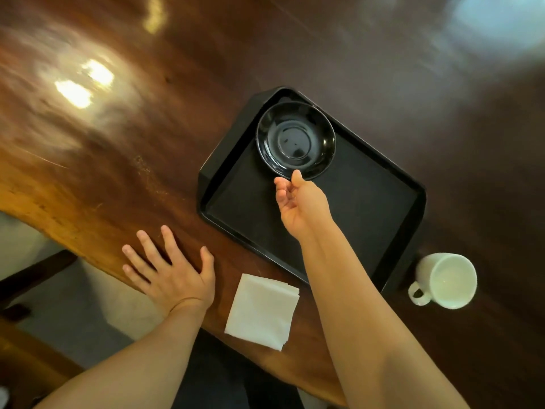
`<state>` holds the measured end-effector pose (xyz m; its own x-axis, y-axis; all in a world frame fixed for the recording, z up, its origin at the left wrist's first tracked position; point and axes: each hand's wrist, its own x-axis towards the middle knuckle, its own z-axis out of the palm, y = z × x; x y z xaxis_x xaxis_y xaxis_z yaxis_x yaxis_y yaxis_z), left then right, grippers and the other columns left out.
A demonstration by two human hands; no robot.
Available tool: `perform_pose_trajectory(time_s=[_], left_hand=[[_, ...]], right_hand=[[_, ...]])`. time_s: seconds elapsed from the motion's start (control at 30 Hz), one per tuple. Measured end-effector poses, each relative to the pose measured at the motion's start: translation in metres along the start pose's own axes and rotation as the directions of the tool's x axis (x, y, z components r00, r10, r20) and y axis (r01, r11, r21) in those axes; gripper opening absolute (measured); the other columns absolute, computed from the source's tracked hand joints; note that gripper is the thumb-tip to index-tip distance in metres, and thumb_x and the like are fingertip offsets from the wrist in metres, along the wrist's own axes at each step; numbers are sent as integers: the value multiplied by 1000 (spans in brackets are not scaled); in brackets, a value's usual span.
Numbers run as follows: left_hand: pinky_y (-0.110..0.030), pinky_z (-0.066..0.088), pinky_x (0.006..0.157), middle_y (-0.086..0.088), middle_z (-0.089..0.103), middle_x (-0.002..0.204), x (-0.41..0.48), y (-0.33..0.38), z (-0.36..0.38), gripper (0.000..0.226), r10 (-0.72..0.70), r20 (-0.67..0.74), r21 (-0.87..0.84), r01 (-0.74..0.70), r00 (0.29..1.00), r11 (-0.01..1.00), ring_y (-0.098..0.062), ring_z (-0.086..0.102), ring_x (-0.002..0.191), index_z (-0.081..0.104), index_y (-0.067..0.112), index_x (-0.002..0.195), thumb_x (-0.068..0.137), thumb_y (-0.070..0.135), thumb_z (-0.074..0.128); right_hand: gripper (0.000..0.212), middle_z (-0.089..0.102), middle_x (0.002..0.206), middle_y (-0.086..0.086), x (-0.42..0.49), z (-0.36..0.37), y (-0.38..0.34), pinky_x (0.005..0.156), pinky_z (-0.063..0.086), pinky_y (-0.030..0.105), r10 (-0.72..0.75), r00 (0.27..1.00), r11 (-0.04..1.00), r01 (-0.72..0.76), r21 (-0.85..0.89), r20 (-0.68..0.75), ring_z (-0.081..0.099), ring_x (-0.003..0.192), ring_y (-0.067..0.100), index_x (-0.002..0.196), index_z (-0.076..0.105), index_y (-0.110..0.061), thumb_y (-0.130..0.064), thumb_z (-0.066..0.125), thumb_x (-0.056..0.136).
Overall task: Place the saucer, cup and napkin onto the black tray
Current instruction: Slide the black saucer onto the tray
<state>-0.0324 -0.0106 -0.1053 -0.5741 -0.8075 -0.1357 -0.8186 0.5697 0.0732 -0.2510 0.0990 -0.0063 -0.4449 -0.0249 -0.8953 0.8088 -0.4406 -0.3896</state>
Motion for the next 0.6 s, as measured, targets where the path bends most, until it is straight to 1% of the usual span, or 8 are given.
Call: perform_pose_trajectory(time_s=[0.13, 0.27, 0.4, 0.47, 0.53, 0.6], left_hand=[[-61, 3, 125, -21, 19, 171, 0, 1, -1, 85, 5, 0, -5, -5, 1000, 1000, -49, 12, 157, 33, 16, 162, 95, 69, 28], [-62, 4, 125, -22, 19, 171, 0, 1, -2, 85, 6, -1, -18, -6, 1000, 1000, -49, 11, 157, 34, 15, 162, 95, 66, 32], [-62, 5, 125, -22, 20, 171, 0, 1, -2, 85, 13, -2, -25, -13, 1000, 1000, -50, 12, 157, 33, 14, 161, 96, 67, 30], [-62, 4, 125, -22, 19, 171, -1, 0, -2, 85, 16, -1, -24, -17, 1000, 1000, -50, 12, 157, 33, 14, 162, 96, 67, 29], [-61, 3, 125, -22, 18, 171, -1, -1, -2, 85, 22, -4, -20, -22, 1000, 1000, -49, 10, 157, 31, 14, 162, 97, 69, 25], [-61, 2, 125, -22, 16, 172, -1, -2, -1, 87, 26, -2, -18, -26, 1000, 999, -49, 9, 157, 30, 15, 163, 98, 72, 17]], right_hand=[[29, 69, 67, 13, 6, 0, 0, 45, 52, 18, 9, 1000, 1000, -9, 6, -12, 62, 50, 12, 126, 50, 2, -10, 51, 100], [32, 67, 76, 14, 11, 2, -1, 46, 53, 18, 9, 1000, 1000, -10, -13, -24, 62, 56, 13, 130, 49, 1, -11, 50, 100], [40, 68, 78, 14, 14, 2, 0, 48, 54, 21, 1, 1000, 998, -2, -68, -21, 66, 55, 13, 136, 43, 1, -14, 51, 100], [46, 69, 81, 14, 14, -1, 1, 49, 55, 21, -16, 1000, 994, 15, -106, -8, 68, 56, 13, 140, 37, 2, -17, 51, 100], [53, 68, 87, 15, 14, -4, 0, 52, 56, 24, -32, 999, 991, 34, -131, 17, 69, 66, 17, 144, 28, 1, -18, 52, 100], [55, 67, 93, 17, 13, -8, -2, 58, 59, 28, -38, 998, 988, 44, -150, 47, 69, 77, 22, 145, 27, 1, -19, 53, 100]])
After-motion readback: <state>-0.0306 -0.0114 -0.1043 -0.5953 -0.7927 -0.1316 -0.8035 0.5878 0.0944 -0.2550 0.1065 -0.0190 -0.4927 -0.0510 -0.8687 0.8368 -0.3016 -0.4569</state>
